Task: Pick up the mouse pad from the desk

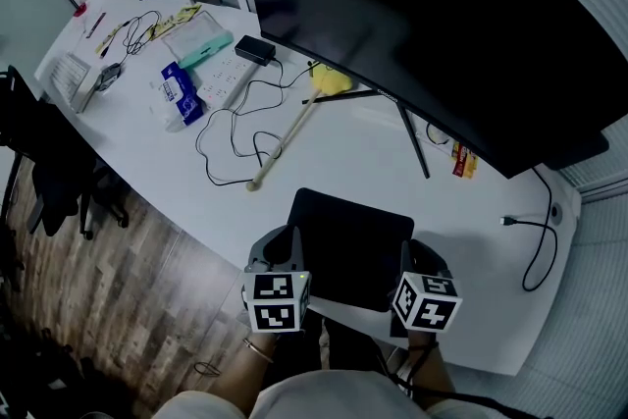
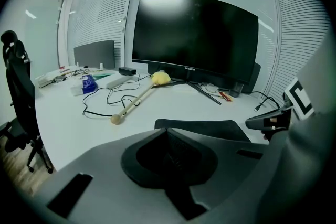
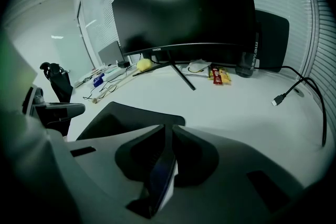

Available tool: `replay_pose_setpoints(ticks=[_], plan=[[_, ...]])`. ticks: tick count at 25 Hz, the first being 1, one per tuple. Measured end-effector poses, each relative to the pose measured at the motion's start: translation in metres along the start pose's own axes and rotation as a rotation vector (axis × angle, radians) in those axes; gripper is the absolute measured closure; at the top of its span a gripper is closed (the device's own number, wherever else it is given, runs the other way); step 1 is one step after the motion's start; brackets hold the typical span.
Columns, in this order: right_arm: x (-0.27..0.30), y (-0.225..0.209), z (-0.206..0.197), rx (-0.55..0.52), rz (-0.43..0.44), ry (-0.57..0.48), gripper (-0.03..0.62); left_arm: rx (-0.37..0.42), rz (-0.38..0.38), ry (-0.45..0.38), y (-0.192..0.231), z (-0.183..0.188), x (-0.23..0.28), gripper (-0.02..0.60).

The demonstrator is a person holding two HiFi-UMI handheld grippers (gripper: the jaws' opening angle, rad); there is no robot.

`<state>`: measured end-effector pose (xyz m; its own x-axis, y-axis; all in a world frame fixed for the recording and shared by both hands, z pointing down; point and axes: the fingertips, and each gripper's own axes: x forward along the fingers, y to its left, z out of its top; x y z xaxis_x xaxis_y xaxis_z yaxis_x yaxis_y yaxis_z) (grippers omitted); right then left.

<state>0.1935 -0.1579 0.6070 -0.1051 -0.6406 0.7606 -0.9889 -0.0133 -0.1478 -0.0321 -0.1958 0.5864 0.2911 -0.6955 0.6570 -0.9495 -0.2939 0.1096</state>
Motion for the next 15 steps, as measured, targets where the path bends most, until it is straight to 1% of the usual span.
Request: replay_pose_setpoints(ticks=[2, 3, 4, 12, 15], plan=[[0.002, 0.000, -0.001, -0.001, 0.000, 0.004, 0.549, 0.001, 0.001, 0.000, 0.001, 0.000, 0.001, 0.565], [0.003, 0.001, -0.001, -0.001, -0.001, 0.007, 0.531, 0.002, 0.002, 0.000, 0.002, 0.000, 0.001, 0.565], [0.004, 0.001, -0.002, 0.000, -0.001, 0.010, 0.489, 0.002, 0.003, 0.001, 0.003, 0.000, 0.001, 0.565], [0.010, 0.000, -0.006, -0.024, -0.013, 0.032, 0.445, 0.005, 0.010, 0.009, 0.010, -0.003, 0.001, 0.565], [0.014, 0.000, -0.008, -0.037, -0.013, 0.043, 0.412, 0.006, 0.011, 0.008, 0.012, -0.003, 0.002, 0.565]])
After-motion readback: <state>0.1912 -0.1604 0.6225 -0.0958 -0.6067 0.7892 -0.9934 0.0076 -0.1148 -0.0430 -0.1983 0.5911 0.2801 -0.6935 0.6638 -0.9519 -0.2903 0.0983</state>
